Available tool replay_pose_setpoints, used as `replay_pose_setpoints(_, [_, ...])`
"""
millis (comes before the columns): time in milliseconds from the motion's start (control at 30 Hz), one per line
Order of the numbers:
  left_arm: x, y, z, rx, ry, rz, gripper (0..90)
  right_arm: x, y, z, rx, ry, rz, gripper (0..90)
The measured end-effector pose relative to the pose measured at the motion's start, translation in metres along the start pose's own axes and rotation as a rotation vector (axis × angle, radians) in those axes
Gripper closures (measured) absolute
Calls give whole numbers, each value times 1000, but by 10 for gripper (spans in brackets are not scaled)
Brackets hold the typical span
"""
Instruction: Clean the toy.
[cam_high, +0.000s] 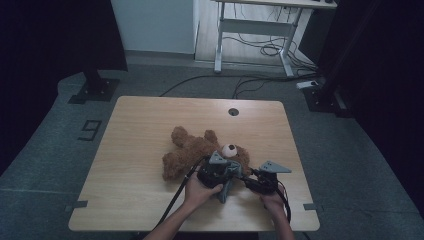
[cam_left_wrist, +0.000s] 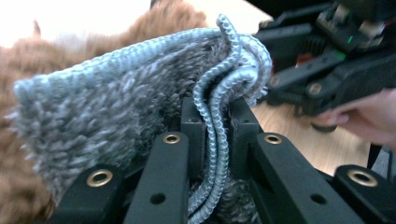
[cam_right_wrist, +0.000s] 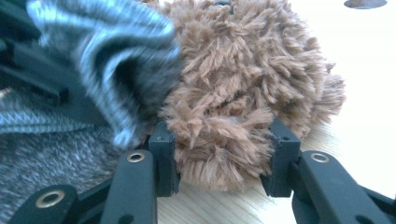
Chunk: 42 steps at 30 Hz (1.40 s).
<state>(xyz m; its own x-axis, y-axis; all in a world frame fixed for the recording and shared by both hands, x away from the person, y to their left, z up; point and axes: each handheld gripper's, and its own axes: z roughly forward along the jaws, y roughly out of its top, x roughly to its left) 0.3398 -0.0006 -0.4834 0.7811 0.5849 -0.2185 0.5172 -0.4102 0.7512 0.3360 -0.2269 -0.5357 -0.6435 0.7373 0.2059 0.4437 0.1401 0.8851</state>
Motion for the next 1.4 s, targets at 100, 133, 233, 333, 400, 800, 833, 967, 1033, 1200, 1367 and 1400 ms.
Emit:
replay_pose_setpoints(100, [4,-9,-4,1,5,-13,795,0,0,0,-2,0,-1,564])
replay_pose_setpoints(133, [7,-16,-9,-7,13,-25,794,0,0,0,0,-4,-8,564])
replay_pose_setpoints(233, [13,-25,-22,-22,43,-27,794,0,-1,-1,1,-1,-12,563])
replay_pose_setpoints(333, [22,-31,-37,-36,63,-37,792,0,-1,-1,0,2,-16,563])
replay_pose_setpoints(400, [25,-33,-42,-38,68,-43,791,0,-1,-1,-1,2,-17,562])
replay_pose_setpoints(800, [73,-52,-113,-137,180,-129,789,-1,-2,-1,-10,4,-15,561])
replay_pose_setpoints(833, [73,-52,-113,-137,180,-129,790,-1,-2,-1,-10,4,-15,561])
replay_pose_setpoints(967, [75,-39,-125,-167,181,-121,790,0,-2,-1,-11,-4,-18,560])
replay_pose_setpoints(1033, [71,-29,-124,-175,179,-104,791,0,-2,-1,-10,-3,-15,561])
replay_pose_setpoints(1200, [60,6,-102,-182,146,-71,793,0,-3,-1,-13,-5,-12,561])
replay_pose_setpoints(1367, [44,33,-75,-189,126,-28,794,0,-3,-1,-11,-4,-15,560])
replay_pose_setpoints(1400, [42,38,-70,-191,130,-23,794,0,-3,-1,-11,-4,-15,560])
